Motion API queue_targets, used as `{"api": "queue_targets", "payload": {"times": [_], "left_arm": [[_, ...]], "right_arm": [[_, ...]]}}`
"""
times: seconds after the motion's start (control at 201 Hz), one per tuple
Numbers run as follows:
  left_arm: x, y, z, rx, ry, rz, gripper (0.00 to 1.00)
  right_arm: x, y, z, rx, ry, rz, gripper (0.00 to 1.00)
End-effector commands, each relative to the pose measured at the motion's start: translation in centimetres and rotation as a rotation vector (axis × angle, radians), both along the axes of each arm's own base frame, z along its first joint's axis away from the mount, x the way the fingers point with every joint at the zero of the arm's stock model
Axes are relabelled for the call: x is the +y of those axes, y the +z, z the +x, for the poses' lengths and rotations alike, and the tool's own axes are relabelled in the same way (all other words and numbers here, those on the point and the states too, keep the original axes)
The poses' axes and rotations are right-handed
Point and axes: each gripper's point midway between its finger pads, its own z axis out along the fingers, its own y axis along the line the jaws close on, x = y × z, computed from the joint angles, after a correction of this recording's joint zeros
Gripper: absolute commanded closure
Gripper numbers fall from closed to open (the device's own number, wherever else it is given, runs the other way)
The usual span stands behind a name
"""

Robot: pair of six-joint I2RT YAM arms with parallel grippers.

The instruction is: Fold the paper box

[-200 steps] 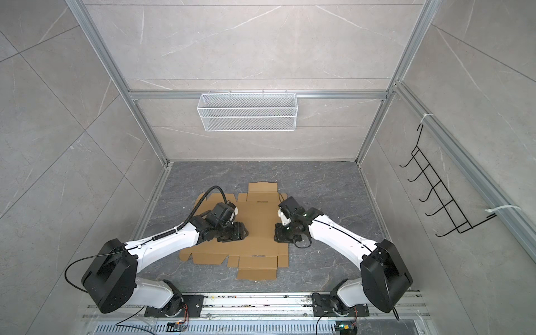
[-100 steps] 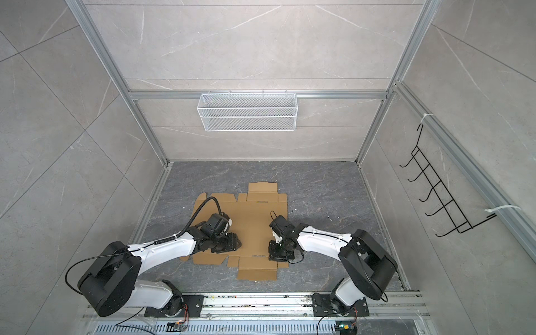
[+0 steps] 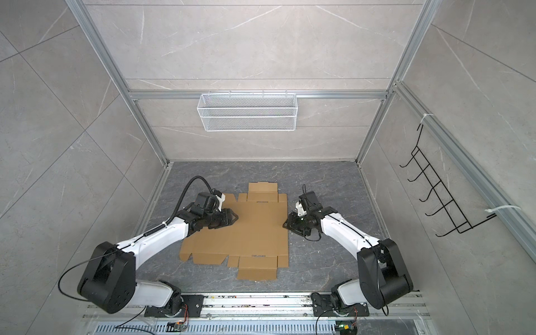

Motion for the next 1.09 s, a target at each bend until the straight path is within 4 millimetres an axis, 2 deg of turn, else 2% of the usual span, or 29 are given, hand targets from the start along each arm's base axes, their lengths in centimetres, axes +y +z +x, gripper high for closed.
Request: {"api": "queue_targets", "payload": {"times": [0.0, 0.149, 0.562, 0.771, 0.946, 1.09], "left_arm": [[-0.4, -1.1, 1.4, 0.002, -0.013, -0.032, 0.48], [-0.3, -2.9, 1.3, 0.038, -0.007, -0.026, 0.49], [1.8, -7.5, -1.7, 0.136, 0.041, 0.032, 0.49], [2.1, -8.3, -2.6, 0.164, 0.056, 0.034, 0.5], [2.3, -8.3, -3.1, 0.173, 0.071, 0.03, 0.5], [2.0, -8.1, -3.6, 0.187, 0.076, 0.013, 0.5]], "right_arm": [[0.0, -1.4, 0.0, 0.049, 0.03, 0.016, 0.42], [0.4, -3.0, 0.8, 0.071, 0.042, 0.028, 0.41], [2.1, -5.3, 1.1, 0.092, 0.056, 0.125, 0.48], [2.6, -4.9, 1.4, 0.06, 0.07, 0.165, 0.57], [2.7, -4.0, 1.7, 0.038, 0.067, 0.172, 0.73], [2.7, -3.3, 2.0, 0.016, 0.058, 0.176, 0.79]]}}
